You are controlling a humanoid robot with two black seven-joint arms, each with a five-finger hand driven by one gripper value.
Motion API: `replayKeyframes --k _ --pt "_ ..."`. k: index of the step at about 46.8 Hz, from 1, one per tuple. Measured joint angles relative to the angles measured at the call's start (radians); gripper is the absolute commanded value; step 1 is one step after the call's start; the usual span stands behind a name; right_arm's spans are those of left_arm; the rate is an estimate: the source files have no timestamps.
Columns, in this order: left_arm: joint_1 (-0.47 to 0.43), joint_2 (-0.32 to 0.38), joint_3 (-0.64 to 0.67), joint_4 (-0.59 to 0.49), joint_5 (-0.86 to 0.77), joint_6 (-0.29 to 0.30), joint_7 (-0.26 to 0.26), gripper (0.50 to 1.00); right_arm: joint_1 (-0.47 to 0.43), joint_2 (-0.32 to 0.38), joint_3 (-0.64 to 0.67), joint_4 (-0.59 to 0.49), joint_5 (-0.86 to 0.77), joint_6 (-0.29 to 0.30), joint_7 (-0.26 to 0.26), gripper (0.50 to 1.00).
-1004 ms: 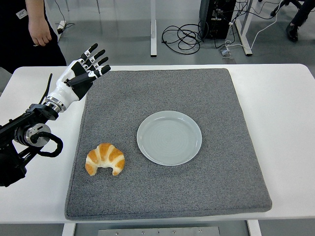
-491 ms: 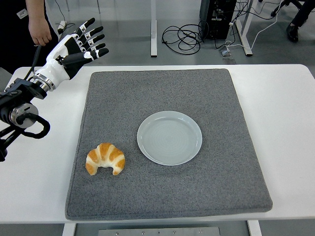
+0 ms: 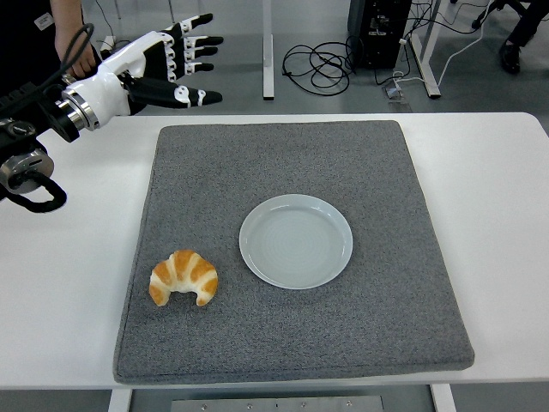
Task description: Place the bread on the plate
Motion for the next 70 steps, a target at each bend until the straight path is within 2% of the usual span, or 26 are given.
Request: replayKeyframes --k 9,16,27,34,41,46,54,70 --pt "-0.135 0.029 0.134 -0.05 0.049 -0.002 0.002 0.928 0.0 0.0 0.0 0.0 0.0 0.0 0.0 1.0" --pt "-0.182 0.067 0.18 -0.133 0.171 -0.001 0.004 0.928 0.0 0.0 0.0 0.0 0.0 0.0 0.0 1.0" --pt "-0.188 0.131 0.189 -0.226 0.397 -0.014 0.036 0.928 0.0 0.0 0.0 0.0 0.0 0.0 0.0 1.0" --pt "-0.189 0.158 0.204 -0.252 0.449 -0.046 0.044 0.928 0.002 0.0 0.0 0.0 0.0 0.0 0.0 1.0" --pt "-0.19 0.189 0.208 -0.273 0.453 -0.13 0.136 0.927 0.011 0.0 0.001 0.0 0.0 0.0 0.0 1.0" --pt "-0.187 0.206 0.21 -0.28 0.453 -0.18 0.181 0.925 0.015 0.0 0.001 0.0 0.0 0.0 0.0 1.0" --pt "-0.184 0.222 0.238 -0.288 0.498 -0.194 0.186 0.925 0.017 0.0 0.001 0.001 0.0 0.0 0.0 1.0" --pt "-0.138 0.266 0.245 -0.392 0.661 -0.185 0.182 0.915 0.017 0.0 0.0 0.001 0.0 0.0 0.0 1.0"
